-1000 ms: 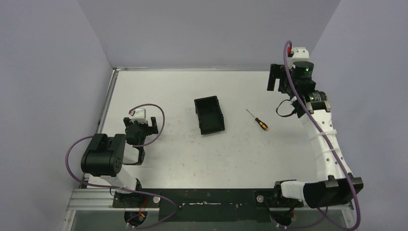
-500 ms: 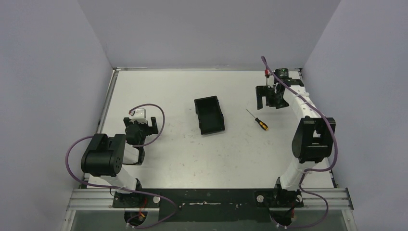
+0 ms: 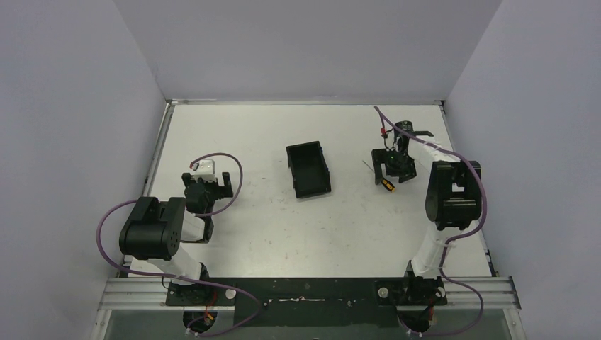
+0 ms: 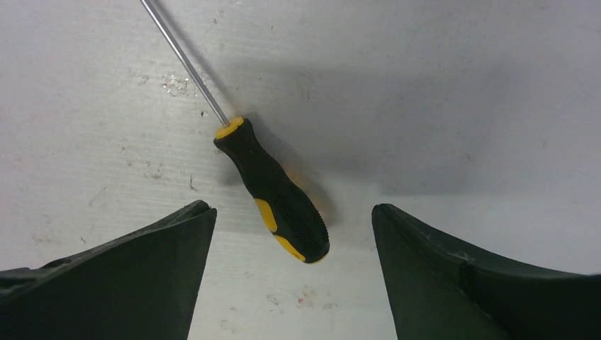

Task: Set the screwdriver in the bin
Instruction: Pick up the screwdriver from the center of the board, then place the screwdriver in the bin.

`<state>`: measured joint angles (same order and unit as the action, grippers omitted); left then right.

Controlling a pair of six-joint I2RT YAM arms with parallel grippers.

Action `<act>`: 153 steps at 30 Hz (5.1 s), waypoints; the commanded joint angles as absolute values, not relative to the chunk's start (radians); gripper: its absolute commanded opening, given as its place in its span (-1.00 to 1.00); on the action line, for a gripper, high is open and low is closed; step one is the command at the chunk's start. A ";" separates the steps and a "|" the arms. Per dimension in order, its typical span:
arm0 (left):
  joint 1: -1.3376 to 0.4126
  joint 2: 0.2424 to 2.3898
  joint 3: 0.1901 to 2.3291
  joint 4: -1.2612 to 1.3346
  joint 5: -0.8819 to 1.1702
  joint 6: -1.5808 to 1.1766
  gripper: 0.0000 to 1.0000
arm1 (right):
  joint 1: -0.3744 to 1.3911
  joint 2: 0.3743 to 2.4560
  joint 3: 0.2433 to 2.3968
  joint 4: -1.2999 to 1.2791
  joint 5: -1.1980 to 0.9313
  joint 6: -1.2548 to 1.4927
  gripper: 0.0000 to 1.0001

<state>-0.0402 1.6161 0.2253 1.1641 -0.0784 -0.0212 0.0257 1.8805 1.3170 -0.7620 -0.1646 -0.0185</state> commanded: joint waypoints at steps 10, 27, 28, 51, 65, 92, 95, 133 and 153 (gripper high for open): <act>-0.044 1.612 0.249 1.223 -0.086 -0.023 0.94 | 0.089 1.942 1.310 -0.721 -0.112 -0.048 -0.89; -0.044 1.612 0.248 1.223 -0.085 -0.023 0.94 | 0.154 1.731 1.548 -1.019 -0.020 -0.004 -1.00; -0.044 1.611 0.249 1.223 -0.086 -0.023 0.94 | 0.154 1.720 1.565 -1.032 -0.014 -0.002 -1.00; -0.044 1.611 0.249 1.224 -0.086 -0.022 0.94 | 0.217 1.650 1.757 -1.064 0.012 0.092 -1.00; -0.044 1.611 0.249 1.223 -0.086 -0.022 0.94 | 0.554 1.789 1.868 -0.933 0.045 0.177 -1.00; -0.044 1.612 0.249 1.223 -0.085 -0.022 0.94 | 0.704 1.829 1.510 -0.456 0.048 0.053 -1.00; -0.044 1.612 0.249 1.223 -0.086 -0.022 0.94 | 0.704 1.854 1.460 -0.410 0.049 0.042 -1.00; -0.044 1.611 0.249 1.223 -0.086 -0.023 0.94 | 0.706 1.626 1.479 -0.457 0.179 0.030 1.00; -0.044 1.612 0.247 1.223 -0.086 -0.022 0.94 | 0.162 1.235 0.748 0.081 -0.072 0.279 1.00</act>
<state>-0.0402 1.6161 0.2253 1.1641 -0.0788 -0.0212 0.2581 1.3079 0.8513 -0.1383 -0.0116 0.1844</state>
